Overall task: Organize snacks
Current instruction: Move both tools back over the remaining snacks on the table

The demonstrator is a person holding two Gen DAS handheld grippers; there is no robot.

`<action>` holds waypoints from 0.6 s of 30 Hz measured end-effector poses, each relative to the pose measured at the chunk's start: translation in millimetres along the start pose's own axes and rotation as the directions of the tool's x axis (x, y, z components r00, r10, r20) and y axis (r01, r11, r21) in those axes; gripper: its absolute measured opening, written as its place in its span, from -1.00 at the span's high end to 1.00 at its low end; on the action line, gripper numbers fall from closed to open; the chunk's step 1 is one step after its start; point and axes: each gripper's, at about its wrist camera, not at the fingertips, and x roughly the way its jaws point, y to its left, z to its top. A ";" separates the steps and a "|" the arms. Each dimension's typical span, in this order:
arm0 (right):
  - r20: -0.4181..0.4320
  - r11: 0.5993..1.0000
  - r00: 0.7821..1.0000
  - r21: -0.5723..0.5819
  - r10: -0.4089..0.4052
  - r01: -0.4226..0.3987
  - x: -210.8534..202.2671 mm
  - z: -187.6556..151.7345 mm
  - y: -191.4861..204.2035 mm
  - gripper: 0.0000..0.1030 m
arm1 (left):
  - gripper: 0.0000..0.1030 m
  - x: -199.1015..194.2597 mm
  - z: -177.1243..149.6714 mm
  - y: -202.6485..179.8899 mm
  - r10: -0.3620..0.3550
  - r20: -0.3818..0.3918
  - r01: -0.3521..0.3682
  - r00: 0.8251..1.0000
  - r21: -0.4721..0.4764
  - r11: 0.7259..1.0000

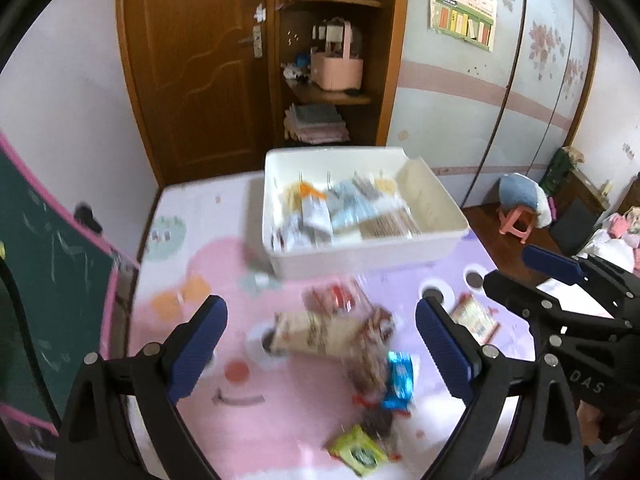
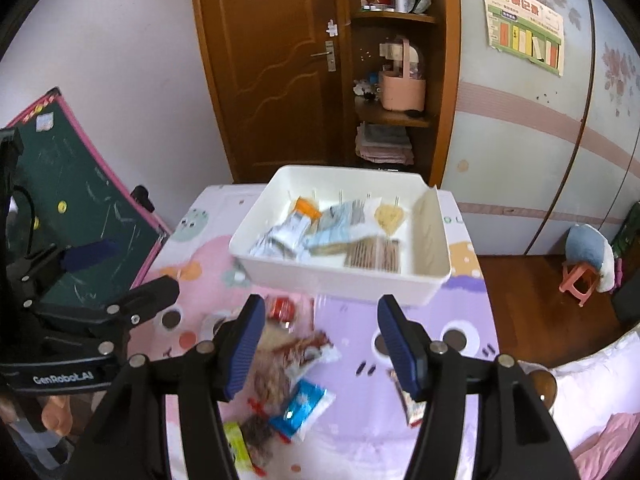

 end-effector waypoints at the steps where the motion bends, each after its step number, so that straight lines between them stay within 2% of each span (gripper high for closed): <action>1: 0.000 1.000 1.000 -0.002 0.002 -0.002 -1.9 -7.5 1.0 -0.15 | -0.84 0.8 -12.2 2.4 -0.003 -0.009 0.003 1.000 -0.018 1.000; 6: -0.020 1.000 1.000 0.003 -0.003 0.003 0.6 -42.0 4.5 -0.14 | -0.84 23.3 -64.2 13.6 -0.032 -0.092 0.019 0.995 -0.136 0.991; 12: -0.089 0.997 0.996 0.081 0.006 0.001 20.7 -72.6 -4.2 -0.14 | -0.84 64.0 -117.5 18.6 -0.048 -0.218 -0.008 0.975 -0.247 0.969; 18: -0.165 0.990 0.986 0.141 0.023 0.000 49.5 -96.3 -8.9 -0.15 | -0.84 94.9 -147.6 -0.1 -0.057 -0.337 -0.021 0.940 -0.225 0.974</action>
